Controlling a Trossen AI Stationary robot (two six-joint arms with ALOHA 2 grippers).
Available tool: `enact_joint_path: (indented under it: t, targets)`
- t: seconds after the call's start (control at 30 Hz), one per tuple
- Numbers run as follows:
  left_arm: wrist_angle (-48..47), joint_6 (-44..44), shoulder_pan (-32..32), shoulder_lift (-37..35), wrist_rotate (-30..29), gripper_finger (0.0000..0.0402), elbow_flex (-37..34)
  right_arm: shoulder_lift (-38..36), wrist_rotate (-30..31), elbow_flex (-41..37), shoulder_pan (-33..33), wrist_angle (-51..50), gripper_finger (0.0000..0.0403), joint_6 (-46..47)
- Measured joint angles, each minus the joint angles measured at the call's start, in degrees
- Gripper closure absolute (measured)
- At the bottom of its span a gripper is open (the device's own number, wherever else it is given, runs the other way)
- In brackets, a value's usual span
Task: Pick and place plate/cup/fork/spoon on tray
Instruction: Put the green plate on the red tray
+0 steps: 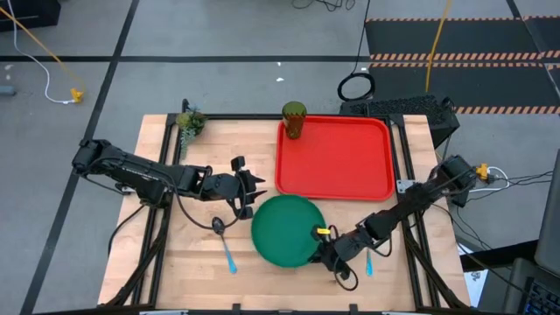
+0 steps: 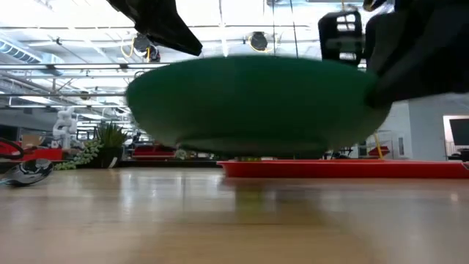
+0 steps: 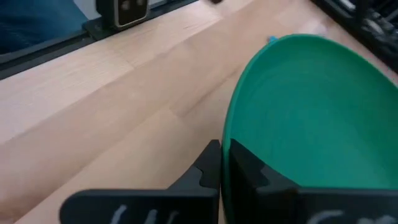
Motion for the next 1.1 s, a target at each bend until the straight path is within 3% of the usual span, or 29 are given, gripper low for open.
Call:
enact_joint_path:
  t: [0.37,0.57,1.1]
  targets:
    - [0.02,-5.61,-3.16,0.0,0.02,0.0252,0.0,-9.24,4.34,0.08,-0.07,-9.7,0.0402,1.67]
    - [0.03,-7.61,-5.5,0.0,0.01,0.0252,0.0,-10.99,8.87,0.1,-0.14,-11.88,0.0402,2.14]
    - [0.18,-10.57,-8.73,0.0,-0.02,0.0252,0.0,-11.69,9.31,0.18,-4.12,-17.53,0.0403,4.5]
